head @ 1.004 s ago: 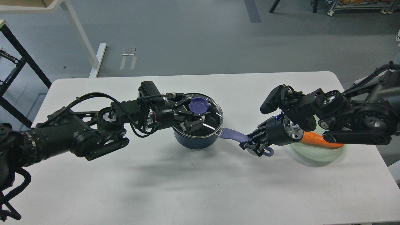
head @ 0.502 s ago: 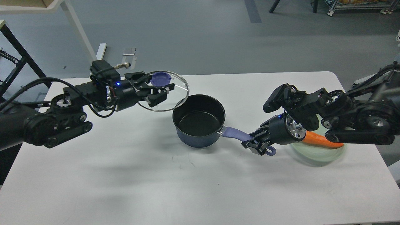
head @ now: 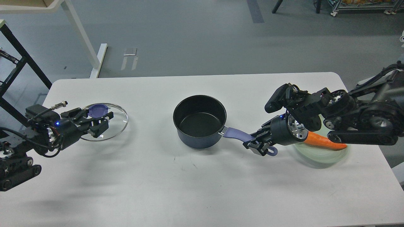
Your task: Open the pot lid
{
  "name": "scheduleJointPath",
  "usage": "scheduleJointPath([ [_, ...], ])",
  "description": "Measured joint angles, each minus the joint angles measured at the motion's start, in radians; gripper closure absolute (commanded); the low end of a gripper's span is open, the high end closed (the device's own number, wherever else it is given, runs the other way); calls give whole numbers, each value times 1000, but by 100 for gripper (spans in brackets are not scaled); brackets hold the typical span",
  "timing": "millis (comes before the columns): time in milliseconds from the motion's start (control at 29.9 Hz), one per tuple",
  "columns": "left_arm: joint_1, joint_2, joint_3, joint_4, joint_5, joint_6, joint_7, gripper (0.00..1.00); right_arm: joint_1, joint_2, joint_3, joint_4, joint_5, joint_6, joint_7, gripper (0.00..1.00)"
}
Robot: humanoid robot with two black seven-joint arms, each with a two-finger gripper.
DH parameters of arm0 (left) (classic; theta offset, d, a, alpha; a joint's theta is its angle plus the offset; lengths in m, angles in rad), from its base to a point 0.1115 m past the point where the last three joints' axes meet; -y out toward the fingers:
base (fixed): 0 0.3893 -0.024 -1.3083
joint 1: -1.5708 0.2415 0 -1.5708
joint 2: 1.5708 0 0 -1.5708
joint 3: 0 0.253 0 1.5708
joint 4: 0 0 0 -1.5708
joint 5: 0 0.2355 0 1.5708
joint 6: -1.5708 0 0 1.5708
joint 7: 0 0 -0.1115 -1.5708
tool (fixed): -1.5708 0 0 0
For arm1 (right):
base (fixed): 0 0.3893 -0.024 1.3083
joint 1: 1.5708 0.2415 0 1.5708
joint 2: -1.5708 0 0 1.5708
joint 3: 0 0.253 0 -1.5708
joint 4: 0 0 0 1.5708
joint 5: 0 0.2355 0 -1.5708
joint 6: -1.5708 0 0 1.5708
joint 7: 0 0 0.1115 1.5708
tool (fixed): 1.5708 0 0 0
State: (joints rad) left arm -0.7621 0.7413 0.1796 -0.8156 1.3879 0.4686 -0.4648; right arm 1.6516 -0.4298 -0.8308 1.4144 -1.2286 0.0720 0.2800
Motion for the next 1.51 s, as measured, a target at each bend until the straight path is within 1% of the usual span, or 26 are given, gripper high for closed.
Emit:
scheduleJointPath([
  [234,41,-49,1,83,1,5,-5,47,0,-3,1,1,0,0,0,73],
  [301,46,-58,1,95,1,6,-12,47,0,-4,0,2,-1,0,1,73],
  [368,53,-61,1,102,0,9,-20,42,-2,-5,0,3,-1,0,1,73],
  [401,57,-62,1,104,0,10,-21,38,-3,-5,0,3,-1,0,1,72],
  [468,62,-63,1,106,0,13,-23,24,-4,-6,0,3,-2,0,1,68],
  [502,63,-63,1,106,0,14,-23,22,-5,-6,-1,3,-2,0,0,67],
  [636,65,-63,1,106,0,16,-24,21,-6,-5,1,2,-2,-2,0,65],
  [703,65,-62,1,106,0,17,-24,18,-6,-5,3,2,-2,-3,0,58],
  [803,60,-61,0,106,-5,17,-24,8,-6,-6,6,2,-2,-5,0,39],
  [870,56,-61,-4,105,-14,17,-24,3,-6,-11,9,2,-2,-7,1,30],
  [937,51,-61,-11,102,-36,17,-24,1,-7,-22,21,1,0,-9,1,24],
  [1037,37,-56,-17,100,-114,14,-24,1,-9,-45,38,1,1,-15,1,9],
  [1104,15,-53,-18,99,-198,10,-24,1,-13,-65,55,-2,3,-31,1,5],
  [1204,-31,-52,-19,99,-347,3,-24,1,-24,-104,93,-7,33,-70,1,2],
  [1271,-72,-52,-19,98,-440,-18,-24,1,-34,-131,131,-10,89,-87,0,1],
  [1372,-140,-59,-21,94,-593,-95,-24,1,-83,-192,238,-15,168,-95,-1,1],
  [1506,-246,-90,-21,92,-824,-200,-24,1,-206,-256,474,-25,197,-95,-1,1],
])
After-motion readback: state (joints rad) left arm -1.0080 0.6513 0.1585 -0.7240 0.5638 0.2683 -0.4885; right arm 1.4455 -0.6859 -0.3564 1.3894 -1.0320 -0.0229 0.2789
